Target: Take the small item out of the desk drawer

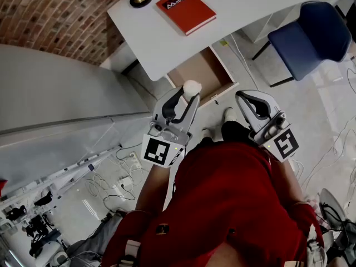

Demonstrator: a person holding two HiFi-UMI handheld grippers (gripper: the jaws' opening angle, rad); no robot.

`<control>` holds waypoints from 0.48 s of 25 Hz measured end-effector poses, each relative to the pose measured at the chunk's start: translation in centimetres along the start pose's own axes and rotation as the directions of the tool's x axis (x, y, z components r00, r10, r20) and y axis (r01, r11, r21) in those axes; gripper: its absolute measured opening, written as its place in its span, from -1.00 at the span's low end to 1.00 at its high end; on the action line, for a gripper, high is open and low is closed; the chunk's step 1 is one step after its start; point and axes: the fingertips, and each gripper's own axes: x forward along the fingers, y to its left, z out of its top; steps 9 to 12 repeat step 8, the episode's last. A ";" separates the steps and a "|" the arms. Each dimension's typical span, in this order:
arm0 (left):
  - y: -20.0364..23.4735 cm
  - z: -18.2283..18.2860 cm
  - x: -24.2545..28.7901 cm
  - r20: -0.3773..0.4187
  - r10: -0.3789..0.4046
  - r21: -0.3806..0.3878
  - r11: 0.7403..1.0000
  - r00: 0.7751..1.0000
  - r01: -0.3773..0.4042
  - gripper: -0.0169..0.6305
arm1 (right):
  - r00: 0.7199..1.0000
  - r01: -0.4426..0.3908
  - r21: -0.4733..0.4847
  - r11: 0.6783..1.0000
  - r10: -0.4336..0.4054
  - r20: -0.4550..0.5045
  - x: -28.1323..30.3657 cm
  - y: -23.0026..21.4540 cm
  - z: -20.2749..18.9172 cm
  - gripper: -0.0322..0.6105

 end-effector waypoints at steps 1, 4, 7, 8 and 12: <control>0.0 0.0 0.0 0.003 0.000 -0.001 1.000 1.000 0.000 -0.54 | 1.000 0.001 0.000 1.000 -0.001 0.000 -0.1 0.0 0.0 -0.86; -0.1 0.1 0.1 0.016 0.002 -0.002 1.000 1.000 -0.002 -0.54 | 1.000 0.004 0.000 1.000 -0.004 -0.001 -0.3 -0.1 -0.1 -0.86; -0.1 0.1 0.1 0.018 0.005 -0.005 1.000 1.000 -0.005 -0.54 | 1.000 0.007 0.000 1.000 -0.007 -0.001 -0.4 -0.2 -0.1 -0.86; -0.1 0.1 0.1 0.017 0.006 -0.007 1.000 1.000 -0.006 -0.54 | 1.000 0.008 0.000 1.000 -0.008 -0.001 -0.4 -0.2 -0.1 -0.86; -0.1 0.1 0.1 0.017 0.006 -0.007 1.000 1.000 -0.006 -0.54 | 1.000 0.008 0.000 1.000 -0.008 -0.001 -0.4 -0.2 -0.1 -0.86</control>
